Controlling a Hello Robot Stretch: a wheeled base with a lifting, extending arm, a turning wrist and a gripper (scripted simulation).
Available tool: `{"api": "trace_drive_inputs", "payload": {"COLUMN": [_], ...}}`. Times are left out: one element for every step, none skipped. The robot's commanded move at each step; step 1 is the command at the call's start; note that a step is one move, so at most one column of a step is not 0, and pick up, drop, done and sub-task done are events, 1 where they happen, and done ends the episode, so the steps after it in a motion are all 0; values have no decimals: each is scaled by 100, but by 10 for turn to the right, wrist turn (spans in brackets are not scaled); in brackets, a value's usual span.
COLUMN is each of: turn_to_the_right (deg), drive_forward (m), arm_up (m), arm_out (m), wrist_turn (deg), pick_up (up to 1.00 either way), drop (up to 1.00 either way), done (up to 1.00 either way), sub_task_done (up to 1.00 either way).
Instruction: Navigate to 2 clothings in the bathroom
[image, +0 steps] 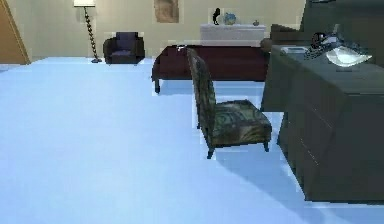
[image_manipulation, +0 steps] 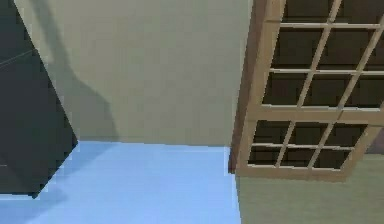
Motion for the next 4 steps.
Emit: {"api": "trace_drive_inputs", "payload": {"turn_to_the_right": [-390, 0, 0, 0], "drive_forward": [0, 100, 100, 100], "arm_up": [0, 0, 0, 0], "arm_out": [0, 0, 0, 0], "wrist_turn": [0, 0, 0, 0], "pick_up": [0, 0, 0, 0], "drop": [0, 0, 0, 0], "done": [0, 0, 0, 0], "sub_task_done": [0, 0, 0, 0]}}
